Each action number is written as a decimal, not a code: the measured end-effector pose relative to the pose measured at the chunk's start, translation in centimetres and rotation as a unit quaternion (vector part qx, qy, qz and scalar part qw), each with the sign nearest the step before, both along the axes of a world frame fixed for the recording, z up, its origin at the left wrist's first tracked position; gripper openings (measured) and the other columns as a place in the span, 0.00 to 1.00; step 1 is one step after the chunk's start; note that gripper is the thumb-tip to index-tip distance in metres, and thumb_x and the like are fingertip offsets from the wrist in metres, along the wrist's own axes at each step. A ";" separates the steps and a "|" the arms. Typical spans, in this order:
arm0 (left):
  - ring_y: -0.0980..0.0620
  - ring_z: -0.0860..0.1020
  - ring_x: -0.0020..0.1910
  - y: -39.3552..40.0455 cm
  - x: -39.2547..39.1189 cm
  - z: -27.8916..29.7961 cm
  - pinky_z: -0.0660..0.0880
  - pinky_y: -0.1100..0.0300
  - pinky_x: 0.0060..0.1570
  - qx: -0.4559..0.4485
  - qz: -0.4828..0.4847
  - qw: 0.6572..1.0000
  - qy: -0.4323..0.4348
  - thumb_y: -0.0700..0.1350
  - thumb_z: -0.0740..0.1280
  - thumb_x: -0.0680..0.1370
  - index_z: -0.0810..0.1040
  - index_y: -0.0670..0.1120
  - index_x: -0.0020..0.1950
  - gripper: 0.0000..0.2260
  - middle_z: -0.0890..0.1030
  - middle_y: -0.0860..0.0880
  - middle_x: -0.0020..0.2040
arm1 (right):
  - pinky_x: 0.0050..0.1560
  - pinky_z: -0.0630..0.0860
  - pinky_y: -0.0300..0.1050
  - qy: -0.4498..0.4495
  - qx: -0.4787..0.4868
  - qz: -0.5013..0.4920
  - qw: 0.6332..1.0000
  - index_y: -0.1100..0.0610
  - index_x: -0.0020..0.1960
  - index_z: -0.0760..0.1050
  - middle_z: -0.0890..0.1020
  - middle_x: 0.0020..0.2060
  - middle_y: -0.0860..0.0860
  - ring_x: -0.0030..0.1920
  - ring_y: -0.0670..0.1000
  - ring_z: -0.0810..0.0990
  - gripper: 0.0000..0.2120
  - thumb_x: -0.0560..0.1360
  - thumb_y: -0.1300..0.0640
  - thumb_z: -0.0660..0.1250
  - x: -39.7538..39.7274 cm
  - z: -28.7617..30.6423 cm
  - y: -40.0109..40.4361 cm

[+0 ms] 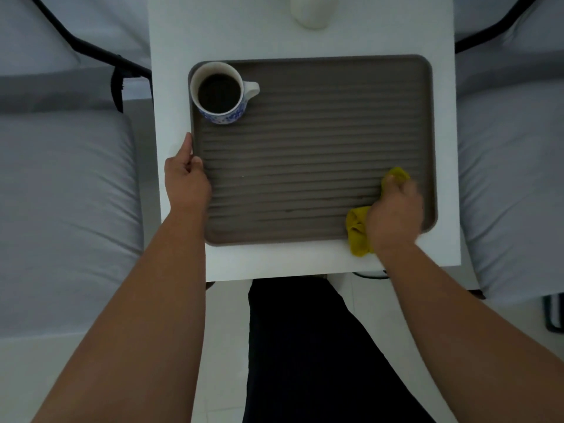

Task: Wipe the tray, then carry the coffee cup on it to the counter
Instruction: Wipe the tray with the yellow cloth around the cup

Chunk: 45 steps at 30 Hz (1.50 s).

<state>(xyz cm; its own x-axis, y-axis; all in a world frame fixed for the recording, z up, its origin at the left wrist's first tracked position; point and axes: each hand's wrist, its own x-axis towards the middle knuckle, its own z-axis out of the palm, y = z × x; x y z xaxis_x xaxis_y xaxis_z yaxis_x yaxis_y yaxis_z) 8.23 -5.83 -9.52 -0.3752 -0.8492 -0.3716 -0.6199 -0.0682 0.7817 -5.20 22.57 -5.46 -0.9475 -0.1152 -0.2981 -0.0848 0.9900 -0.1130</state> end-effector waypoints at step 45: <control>0.57 0.75 0.53 -0.2 0.2 0.6 0.70 0.68 0.58 0.036 -0.007 0.999 0.009 0.40 0.57 0.81 0.68 0.55 0.73 0.21 0.75 0.45 0.61 | 0.52 0.69 0.53 -0.069 -0.059 0.346 0.934 0.51 0.65 0.73 0.75 0.60 0.57 0.53 0.62 0.75 0.25 0.70 0.52 0.54 5.3 0.6 -12.7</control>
<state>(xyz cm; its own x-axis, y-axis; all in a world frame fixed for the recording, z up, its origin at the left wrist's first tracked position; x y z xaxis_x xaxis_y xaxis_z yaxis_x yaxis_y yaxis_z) 8.40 -6.04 -8.97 -0.3937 -0.8155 -0.4242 -0.6069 -0.1161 0.7863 0.14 9.91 -4.90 -0.5881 -0.7253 -0.3578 -0.6758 0.6838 -0.2753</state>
